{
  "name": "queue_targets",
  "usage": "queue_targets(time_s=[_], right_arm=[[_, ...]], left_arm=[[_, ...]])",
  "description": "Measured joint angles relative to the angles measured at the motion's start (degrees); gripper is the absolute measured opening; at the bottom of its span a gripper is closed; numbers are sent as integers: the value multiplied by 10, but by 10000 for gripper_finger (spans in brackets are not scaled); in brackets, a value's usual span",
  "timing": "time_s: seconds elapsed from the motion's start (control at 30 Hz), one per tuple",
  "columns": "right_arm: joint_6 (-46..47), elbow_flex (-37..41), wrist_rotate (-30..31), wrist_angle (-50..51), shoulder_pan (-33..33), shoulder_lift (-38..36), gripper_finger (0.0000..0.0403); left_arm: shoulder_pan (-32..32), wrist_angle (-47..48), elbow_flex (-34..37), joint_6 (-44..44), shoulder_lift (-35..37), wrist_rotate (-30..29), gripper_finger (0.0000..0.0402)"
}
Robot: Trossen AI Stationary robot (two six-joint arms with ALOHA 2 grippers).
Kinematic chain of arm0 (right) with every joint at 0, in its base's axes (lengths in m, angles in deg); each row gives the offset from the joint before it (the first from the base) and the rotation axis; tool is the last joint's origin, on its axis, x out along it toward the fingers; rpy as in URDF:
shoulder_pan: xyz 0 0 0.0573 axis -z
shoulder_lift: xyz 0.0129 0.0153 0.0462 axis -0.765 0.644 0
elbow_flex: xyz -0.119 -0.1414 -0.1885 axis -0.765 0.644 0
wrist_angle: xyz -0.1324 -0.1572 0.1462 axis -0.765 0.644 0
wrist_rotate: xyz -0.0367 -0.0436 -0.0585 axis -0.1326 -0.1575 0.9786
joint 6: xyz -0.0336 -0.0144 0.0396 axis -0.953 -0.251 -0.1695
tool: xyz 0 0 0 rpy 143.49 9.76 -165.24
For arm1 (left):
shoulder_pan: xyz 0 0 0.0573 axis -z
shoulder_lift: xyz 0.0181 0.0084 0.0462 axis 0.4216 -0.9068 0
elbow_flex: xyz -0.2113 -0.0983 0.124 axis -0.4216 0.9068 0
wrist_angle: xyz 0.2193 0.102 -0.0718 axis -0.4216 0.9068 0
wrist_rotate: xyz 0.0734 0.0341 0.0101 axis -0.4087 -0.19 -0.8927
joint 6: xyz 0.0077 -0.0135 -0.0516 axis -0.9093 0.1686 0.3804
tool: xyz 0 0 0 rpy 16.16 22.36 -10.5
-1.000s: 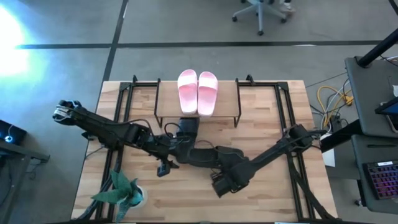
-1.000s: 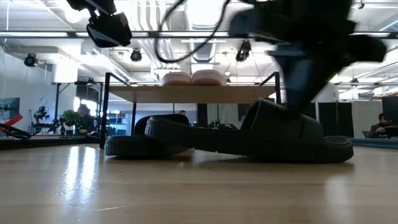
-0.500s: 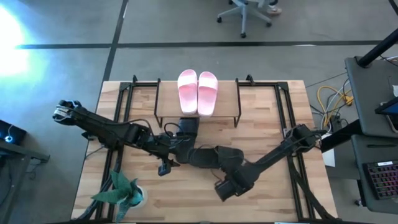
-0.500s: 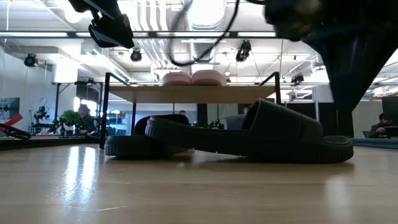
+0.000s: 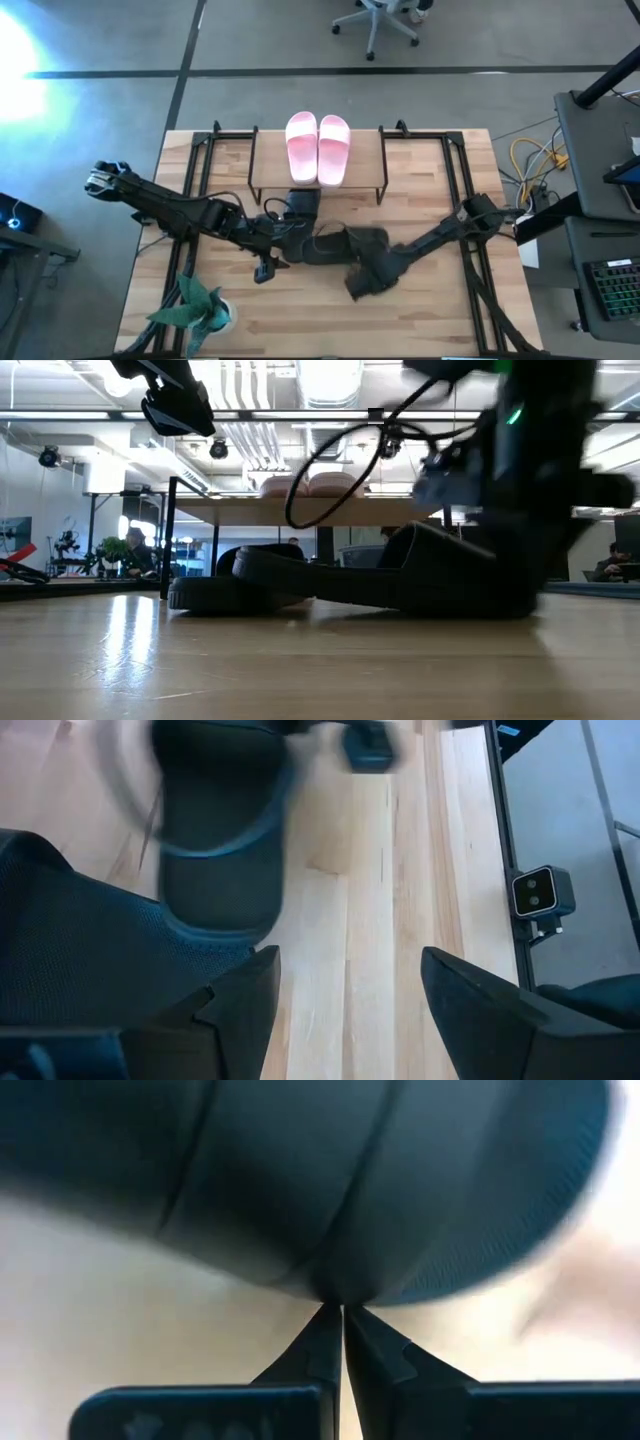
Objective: Pick and place slides into the shelf
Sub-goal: Put the black slide under the shelf
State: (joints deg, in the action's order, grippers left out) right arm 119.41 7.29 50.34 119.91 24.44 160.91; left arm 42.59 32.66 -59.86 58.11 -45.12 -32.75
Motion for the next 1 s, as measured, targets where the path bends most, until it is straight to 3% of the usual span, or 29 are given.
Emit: queue_targets(time_s=[0.2,0.43,0.83,1.0], right_arm=[[41,3,86,56,38,-1,9],[26,1,165,70,79,-3,9],[5,-4,149,64,74,-53,9],[-77,-4,146,-65,63,-83,9]], left_arm=[[1,0,0,12,0,1,228],[1,0,0,13,0,1,228],[1,4,0,8,-3,0,228],[1,4,0,8,-4,0,228]])
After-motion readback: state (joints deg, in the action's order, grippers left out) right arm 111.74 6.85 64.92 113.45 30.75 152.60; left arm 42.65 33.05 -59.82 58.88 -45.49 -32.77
